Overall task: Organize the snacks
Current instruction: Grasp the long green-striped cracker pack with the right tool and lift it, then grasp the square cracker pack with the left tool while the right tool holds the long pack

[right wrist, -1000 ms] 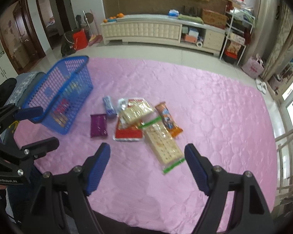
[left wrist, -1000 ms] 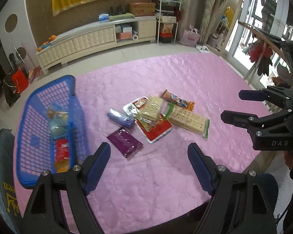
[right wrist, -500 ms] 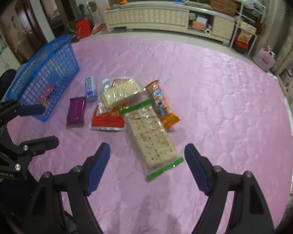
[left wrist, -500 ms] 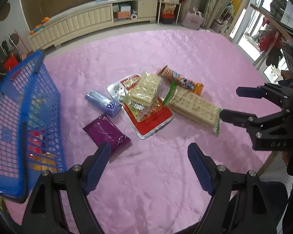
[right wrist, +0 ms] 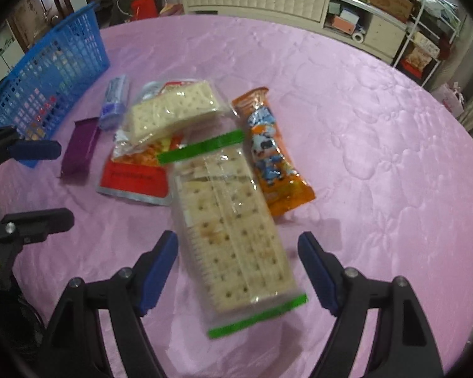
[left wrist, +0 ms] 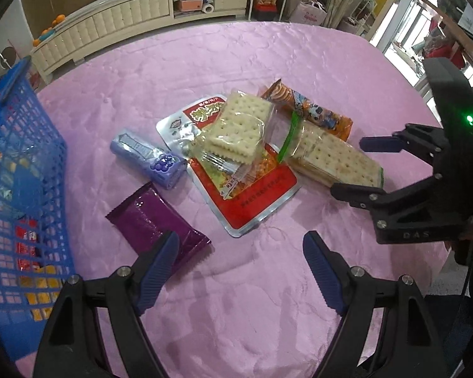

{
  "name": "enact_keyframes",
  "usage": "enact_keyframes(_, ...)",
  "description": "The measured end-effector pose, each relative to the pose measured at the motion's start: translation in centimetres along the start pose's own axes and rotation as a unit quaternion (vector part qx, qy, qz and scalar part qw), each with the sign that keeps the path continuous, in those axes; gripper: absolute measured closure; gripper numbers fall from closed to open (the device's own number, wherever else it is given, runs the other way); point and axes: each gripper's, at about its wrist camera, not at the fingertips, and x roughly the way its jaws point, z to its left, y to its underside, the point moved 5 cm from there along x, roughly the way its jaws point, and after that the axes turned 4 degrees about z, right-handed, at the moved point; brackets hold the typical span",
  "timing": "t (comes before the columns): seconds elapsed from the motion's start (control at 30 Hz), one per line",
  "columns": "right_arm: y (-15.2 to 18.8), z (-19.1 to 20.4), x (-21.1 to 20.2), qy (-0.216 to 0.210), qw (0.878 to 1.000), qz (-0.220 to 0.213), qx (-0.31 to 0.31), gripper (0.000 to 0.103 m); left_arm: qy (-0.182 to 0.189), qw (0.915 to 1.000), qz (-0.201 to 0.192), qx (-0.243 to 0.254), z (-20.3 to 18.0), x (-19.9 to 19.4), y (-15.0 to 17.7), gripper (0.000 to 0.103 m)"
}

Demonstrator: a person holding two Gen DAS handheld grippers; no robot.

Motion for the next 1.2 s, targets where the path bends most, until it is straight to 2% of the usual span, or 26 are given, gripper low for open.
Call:
enact_keyframes(0.2,-0.7,-0.1,0.4,-0.018,1.000,-0.008,-0.011,0.021,-0.003,1.0000,0.001,0.001,0.5,0.6,-0.1,0.023)
enact_keyframes(0.33,-0.9,0.5,0.8,-0.010,0.999,-0.008,-0.036,0.022,-0.005,1.0000,0.001,0.000,0.9,0.6,0.0,0.023)
enact_keyframes(0.37,-0.8,0.9,0.9,-0.003,0.999,-0.010,-0.045,0.027,-0.006,1.0000,0.001,0.001,0.9,0.6,0.1,0.023)
enact_keyframes(0.4,-0.8,1.3,1.0,0.003,0.998,-0.014,-0.054,0.037,-0.007,1.0000,0.000,0.000,1.0,0.4,0.2,0.023)
enact_keyframes(0.47,-1.3,1.3,0.8,0.002,0.998,-0.024,-0.050,0.043,-0.004,1.0000,-0.001,-0.004,1.1,0.0,0.3,0.023)
enact_keyframes(0.67,-0.2,1.4,-0.4,-0.019,0.999,-0.028,-0.014,0.044,-0.005,0.9997,-0.022,0.008,1.2,-2.4,0.2,0.023)
enact_keyframes(0.9,0.7,2.7,-3.7,-0.024,0.998,-0.050,0.003,0.044,0.000,0.9990,-0.037,0.024,0.5,-4.8,-0.7,0.023)
enact_keyframes(1.07,0.7,2.8,-6.7,-0.050,0.996,-0.065,0.022,0.044,-0.005,0.9975,-0.061,0.035,0.5,-7.6,-2.0,0.023)
enact_keyframes(1.2,0.6,2.0,-8.7,-0.027,0.995,-0.084,0.039,0.044,-0.008,0.9964,-0.072,0.044,0.4,-8.8,-2.4,0.023)
